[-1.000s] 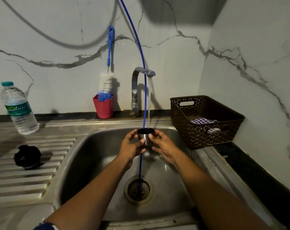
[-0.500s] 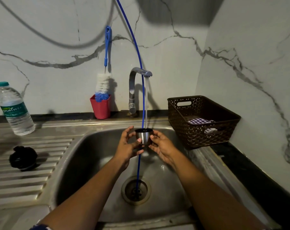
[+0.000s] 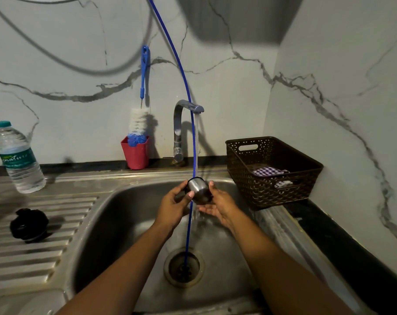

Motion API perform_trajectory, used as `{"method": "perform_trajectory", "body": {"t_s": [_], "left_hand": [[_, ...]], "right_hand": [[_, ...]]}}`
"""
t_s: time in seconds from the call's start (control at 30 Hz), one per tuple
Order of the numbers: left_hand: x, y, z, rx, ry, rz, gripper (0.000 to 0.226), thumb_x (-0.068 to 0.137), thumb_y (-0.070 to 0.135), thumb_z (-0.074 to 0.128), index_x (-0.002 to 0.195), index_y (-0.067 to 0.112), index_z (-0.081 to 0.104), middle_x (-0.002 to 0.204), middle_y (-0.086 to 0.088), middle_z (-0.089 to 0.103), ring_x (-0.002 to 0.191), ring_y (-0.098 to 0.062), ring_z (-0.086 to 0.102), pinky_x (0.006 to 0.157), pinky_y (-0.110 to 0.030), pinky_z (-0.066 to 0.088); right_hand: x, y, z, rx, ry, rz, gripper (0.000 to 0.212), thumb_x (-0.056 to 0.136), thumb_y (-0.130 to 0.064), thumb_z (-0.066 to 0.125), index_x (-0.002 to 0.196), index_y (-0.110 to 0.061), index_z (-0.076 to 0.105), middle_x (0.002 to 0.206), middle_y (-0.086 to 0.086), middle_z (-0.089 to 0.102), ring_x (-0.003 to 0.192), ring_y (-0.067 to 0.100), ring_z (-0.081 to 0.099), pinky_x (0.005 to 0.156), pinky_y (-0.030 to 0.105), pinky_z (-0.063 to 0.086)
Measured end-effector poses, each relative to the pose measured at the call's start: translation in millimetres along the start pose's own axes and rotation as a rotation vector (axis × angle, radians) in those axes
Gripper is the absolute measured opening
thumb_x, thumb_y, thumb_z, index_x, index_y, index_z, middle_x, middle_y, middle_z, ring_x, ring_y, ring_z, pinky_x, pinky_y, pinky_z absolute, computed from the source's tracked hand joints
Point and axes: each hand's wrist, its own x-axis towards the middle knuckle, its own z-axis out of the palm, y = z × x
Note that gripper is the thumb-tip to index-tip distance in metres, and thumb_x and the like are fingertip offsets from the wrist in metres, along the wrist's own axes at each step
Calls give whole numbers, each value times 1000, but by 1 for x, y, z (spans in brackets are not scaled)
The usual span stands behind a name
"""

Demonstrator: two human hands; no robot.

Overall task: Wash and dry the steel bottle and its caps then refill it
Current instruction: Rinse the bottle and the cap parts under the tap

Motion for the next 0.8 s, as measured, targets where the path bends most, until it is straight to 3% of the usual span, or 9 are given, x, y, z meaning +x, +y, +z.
{"method": "perform_trajectory", "body": {"t_s": [0.1, 0.3, 0.47, 0.6, 0.7, 0.8], "left_hand": [[0, -1, 1, -44, 18, -45, 47, 91, 8, 60, 136, 18, 50, 108, 7, 63, 97, -7, 61, 65, -19, 55], [2, -5, 2, -28, 15, -87, 44, 93, -4, 52, 132, 15, 56, 113, -4, 68, 97, -15, 65, 72, -28, 58], [2, -2, 3, -41, -10, -113, 45, 94, -5, 48, 132, 20, 53, 106, -2, 66, 95, -15, 64, 63, -20, 54], [2, -3, 5, -44, -43, -139, 39, 95, -2, 49, 125, 23, 58, 91, 4, 68, 86, -10, 67, 65, -23, 55], [1, -2, 5, -33, -68, -156, 35, 95, 2, 52, 125, 17, 60, 100, -3, 70, 87, -11, 68, 67, -23, 56], [2, 0, 4, -36, -70, -177, 37, 94, 2, 53, 129, 13, 57, 109, -10, 68, 95, -18, 66, 74, -28, 58]], "right_hand": [[1, -1, -2, -10, -10, -21, 34, 96, -40, 46, 110, -11, 56, 100, 13, 63, 84, 22, 62, 69, 28, 53], [3, 4, 0, -54, 5, -54, 38, 92, -24, 58, 127, -16, 47, 121, 12, 58, 103, 25, 59, 81, 32, 52], [6, 7, 0, -16, -9, -122, 47, 85, -4, 64, 122, -24, 42, 125, 10, 55, 102, 22, 59, 78, 31, 52], [6, 8, -1, -118, 20, -198, 63, 86, -1, 61, 138, -27, 38, 138, 6, 48, 121, 27, 50, 99, 48, 46], [6, 5, 2, -98, 54, -184, 65, 88, -6, 61, 143, -27, 33, 142, 5, 43, 126, 30, 45, 99, 46, 45], [13, -2, 7, -54, 77, -147, 60, 87, -6, 62, 140, -22, 38, 141, 9, 45, 119, 31, 52, 91, 42, 51]]}}
